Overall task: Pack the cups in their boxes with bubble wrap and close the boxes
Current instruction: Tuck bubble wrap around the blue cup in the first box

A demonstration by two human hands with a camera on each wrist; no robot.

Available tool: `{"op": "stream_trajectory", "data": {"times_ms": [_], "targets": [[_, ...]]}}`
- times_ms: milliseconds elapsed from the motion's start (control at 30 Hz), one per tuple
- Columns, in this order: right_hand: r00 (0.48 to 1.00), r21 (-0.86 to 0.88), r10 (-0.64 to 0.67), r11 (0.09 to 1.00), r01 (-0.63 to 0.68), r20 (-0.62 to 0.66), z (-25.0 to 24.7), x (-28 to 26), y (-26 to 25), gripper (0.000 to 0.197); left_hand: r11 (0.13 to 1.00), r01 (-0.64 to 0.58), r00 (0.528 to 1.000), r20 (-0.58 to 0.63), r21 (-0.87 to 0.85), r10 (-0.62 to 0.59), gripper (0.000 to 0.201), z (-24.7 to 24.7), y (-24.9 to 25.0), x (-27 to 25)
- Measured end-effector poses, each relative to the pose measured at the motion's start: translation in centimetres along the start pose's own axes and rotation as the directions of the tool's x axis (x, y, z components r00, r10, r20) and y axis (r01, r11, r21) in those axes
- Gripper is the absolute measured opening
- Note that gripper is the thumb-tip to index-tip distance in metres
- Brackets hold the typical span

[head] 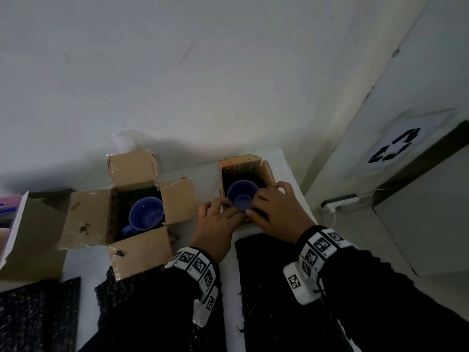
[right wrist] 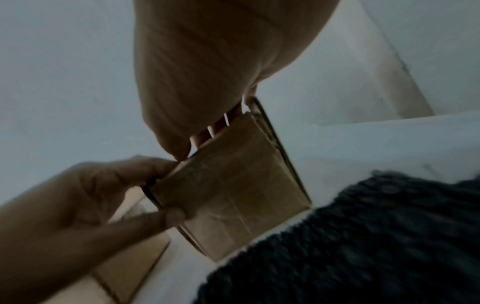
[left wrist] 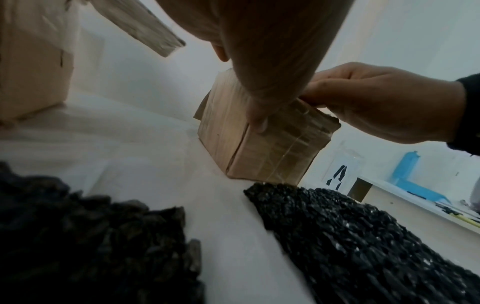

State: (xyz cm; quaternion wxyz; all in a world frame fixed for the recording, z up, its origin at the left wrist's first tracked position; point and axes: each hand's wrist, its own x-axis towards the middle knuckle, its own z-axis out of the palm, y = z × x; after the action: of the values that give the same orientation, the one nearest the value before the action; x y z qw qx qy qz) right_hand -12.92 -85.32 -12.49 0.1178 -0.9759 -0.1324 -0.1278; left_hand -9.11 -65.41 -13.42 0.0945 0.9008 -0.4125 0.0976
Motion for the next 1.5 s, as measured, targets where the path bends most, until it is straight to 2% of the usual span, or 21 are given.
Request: {"op": "stream_trajectory", "data": {"times_ms": [100, 200, 333, 433, 567, 633, 667, 733, 767, 833, 933, 967, 1033, 1100, 1167, 1200, 1267, 1333, 1400, 1433, 1500], "targets": [[0.999, -0.025, -0.033, 0.999, 0.033, -0.011, 0.2, -1.5, 0.4, 0.029, 0.998, 0.012, 1.0, 0.027, 0.064, -0.014, 0.043, -0.1, 0.7, -0.1], [0.999, -0.107, -0.039, 0.993, 0.043, 0.034, 0.1, -2.2, 0.8, 0.042, 0.993, -0.007, 0.999, 0.054, 0.119, 0.001, 0.038, -0.2, 0.7, 0.1], [0.996, -0.11, -0.042, 0.993, 0.05, 0.073, -0.3, -1.8, 0.8, 0.046, 0.989, -0.036, 0.995, 0.093, 0.141, 0.023, 0.045, -0.3, 0.0, 0.6], [0.999, -0.05, -0.019, 0.999, 0.021, 0.039, -0.6, -1.7, 0.8, 0.037, 0.987, -0.05, 0.993, 0.115, 0.15, 0.033, 0.055, -0.5, 0.1, 0.5], [0.99, 0.111, 0.076, 0.992, -0.063, -0.118, -1.3, -3.4, 0.7, 0.015, 0.99, -0.049, 0.998, 0.049, 0.133, 0.043, 0.043, -1.2, 0.8, -0.4], [0.978, 0.169, 0.142, 0.979, -0.115, -0.153, -2.1, -5.0, 0.2, 0.01, 0.994, -0.038, 0.999, 0.028, 0.103, 0.035, 0.047, -1.7, 1.4, -1.2], [0.976, 0.188, 0.173, 0.971, -0.147, -0.129, -2.4, -6.0, -0.1, 0.008, 0.996, -0.031, 0.999, 0.019, 0.085, 0.029, 0.05, -2.0, 1.8, -1.7], [0.971, 0.217, 0.236, 0.947, -0.235, 0.023, -2.9, -8.2, -1.0, 0.009, 0.999, -0.016, 1.0, -0.005, 0.051, 0.017, 0.048, -2.6, 2.6, -2.5], [0.958, 0.213, 0.264, 0.935, -0.283, 0.115, -3.0, -9.4, -1.6, 0.017, 0.999, -0.023, 1.0, -0.011, 0.044, 0.023, 0.045, -2.8, 3.0, -2.9], [0.909, 0.133, 0.341, 0.916, -0.379, 0.24, -2.8, -12.0, -3.0, 0.045, 0.997, -0.072, 0.997, 0.022, 0.03, 0.072, 0.04, -2.9, 3.8, -4.0], [0.762, -0.114, 0.522, 0.846, -0.522, 0.383, -2.0, -15.5, -5.7, 0.088, 0.989, -0.139, 0.973, 0.179, -0.053, 0.146, 0.039, -2.4, 4.8, -5.9], [0.719, -0.171, 0.554, 0.826, -0.537, 0.42, -1.6, -16.5, -6.4, 0.092, 0.987, -0.144, 0.959, 0.237, -0.077, 0.158, 0.04, -2.3, 5.2, -6.5], [0.689, -0.175, 0.575, 0.808, -0.562, 0.441, -0.9, -17.6, -7.3, 0.081, 0.983, -0.147, 0.927, 0.331, -0.106, 0.175, 0.042, -2.4, 6.0, -7.4], [0.745, -0.107, 0.547, 0.827, -0.552, 0.381, -0.7, -17.9, -7.9, 0.054, 0.981, -0.141, 0.899, 0.399, -0.131, 0.182, 0.046, -2.5, 6.6, -8.2], [0.83, -0.041, 0.497, 0.863, -0.504, 0.254, -1.0, -17.8, -8.3, 0.027, 0.977, -0.135, 0.91, 0.37, -0.167, 0.189, 0.056, -2.8, 6.9, -8.7], [0.851, 0.006, 0.473, 0.873, -0.487, 0.227, -1.4, -17.5, -8.5, 0.02, 0.974, -0.135, 0.918, 0.346, -0.182, 0.192, 0.064, -3.0, 7.0, -8.8], [0.889, 0.18, 0.404, 0.878, -0.443, 0.216, -2.6, -16.9, -8.7, 0.021, 0.968, -0.121, 0.924, 0.331, -0.218, 0.19, 0.084, -3.3, 7.0, -8.8], [0.924, 0.338, 0.345, 0.86, -0.382, 0.166, -3.9, -16.4, -8.9, 0.027, 0.96, -0.129, 0.919, 0.333, -0.248, 0.21, 0.092, -3.7, 7.4, -8.4], [0.928, 0.42, 0.359, 0.831, -0.365, 0.096, -4.8, -16.2, -9.2, 0.034, 0.962, -0.167, 0.927, 0.298, -0.216, 0.228, 0.075, -3.9, 7.9, -7.8], [0.913, 0.448, 0.399, 0.803, -0.393, 0.086, -5.2, -16.1, -9.1, 0.04, 0.96, -0.195, 0.939, 0.246, -0.201, 0.242, 0.06, -4.0, 8.2, -7.5], [0.858, 0.488, 0.49, 0.718, -0.496, 0.151, -5.8, -16.0, -8.8, 0.049, 0.946, -0.238, 0.955, 0.126, -0.218, 0.269, 0.036, -4.5, 8.4, -7.2]]}}
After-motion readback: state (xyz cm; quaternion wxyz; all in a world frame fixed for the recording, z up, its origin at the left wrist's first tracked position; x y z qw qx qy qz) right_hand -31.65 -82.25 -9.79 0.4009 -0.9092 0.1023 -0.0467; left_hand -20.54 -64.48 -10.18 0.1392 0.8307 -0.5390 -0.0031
